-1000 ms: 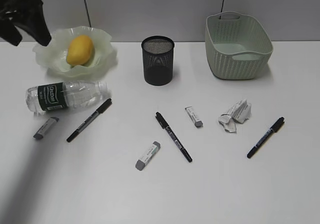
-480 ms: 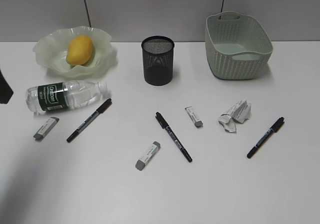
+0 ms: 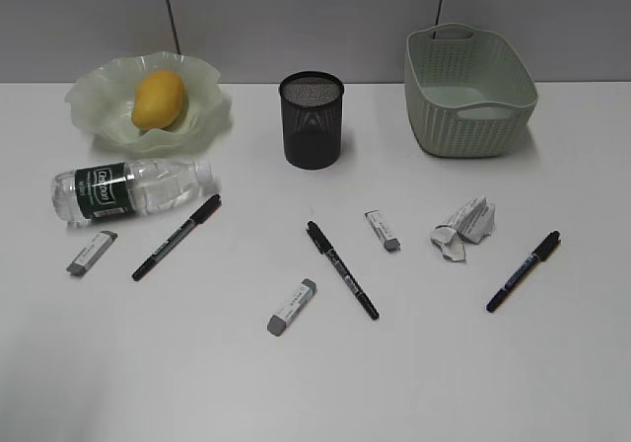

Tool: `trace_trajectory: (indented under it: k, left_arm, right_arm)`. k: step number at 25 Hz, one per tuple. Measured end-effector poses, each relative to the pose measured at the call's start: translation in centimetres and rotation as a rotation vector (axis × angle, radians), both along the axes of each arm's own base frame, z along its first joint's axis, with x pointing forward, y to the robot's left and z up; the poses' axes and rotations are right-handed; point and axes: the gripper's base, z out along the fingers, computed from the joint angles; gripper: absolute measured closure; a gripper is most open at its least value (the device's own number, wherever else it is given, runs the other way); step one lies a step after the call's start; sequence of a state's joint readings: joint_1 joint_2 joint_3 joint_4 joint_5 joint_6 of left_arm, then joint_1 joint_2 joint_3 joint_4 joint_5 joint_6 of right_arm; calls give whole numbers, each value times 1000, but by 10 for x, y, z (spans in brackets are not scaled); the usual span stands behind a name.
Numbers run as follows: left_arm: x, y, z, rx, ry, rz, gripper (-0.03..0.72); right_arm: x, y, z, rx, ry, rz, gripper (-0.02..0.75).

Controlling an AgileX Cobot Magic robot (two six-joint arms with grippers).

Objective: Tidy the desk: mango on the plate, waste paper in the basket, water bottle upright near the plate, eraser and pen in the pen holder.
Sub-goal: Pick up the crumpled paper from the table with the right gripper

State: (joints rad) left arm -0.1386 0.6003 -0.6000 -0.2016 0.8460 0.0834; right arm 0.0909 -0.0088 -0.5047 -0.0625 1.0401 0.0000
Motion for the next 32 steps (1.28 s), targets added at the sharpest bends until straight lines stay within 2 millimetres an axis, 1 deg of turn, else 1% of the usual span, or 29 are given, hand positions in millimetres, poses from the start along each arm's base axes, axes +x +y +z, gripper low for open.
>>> trace_trajectory:
  k: [2, 4, 8, 12, 18, 21, 23, 26, 28, 32]
  left_arm:
    - [-17, 2, 1, -8, -54, -2, 144]
    - [-35, 5, 6, -13, -122, -5, 151]
    - [-59, 9, 2, 4, -185, -6, 155]
    - [-66, 11, 2, 9, -218, -4, 155]
    - [-70, 12, -4, 36, -147, -12, 155]
    - [-71, 13, -5, 43, -137, -12, 159]
    - [-71, 13, -5, 44, -134, -13, 159]
    - [-71, 13, -5, 45, -134, -12, 159]
    - [-71, 13, -5, 45, -134, -12, 159]
    - [-71, 13, -5, 45, -134, -12, 159]
  right_arm:
    - [0, 0, 0, 0, 0, 0, 241]
    - [0, 0, 0, 0, 0, 0, 241]
    - [0, 0, 0, 0, 0, 0, 241]
    - [0, 0, 0, 0, -1, 0, 241]
    - [0, 0, 0, 0, -1, 0, 241]
    - [1, 1, 0, 4, 9, 3, 241]
    - [10, 1, 0, -3, 63, 2, 241]
    - [36, 2, 2, -37, 194, -9, 241]
    - [59, 3, 4, -62, 244, -11, 241]
    - [116, 10, 6, -37, 221, -2, 241]
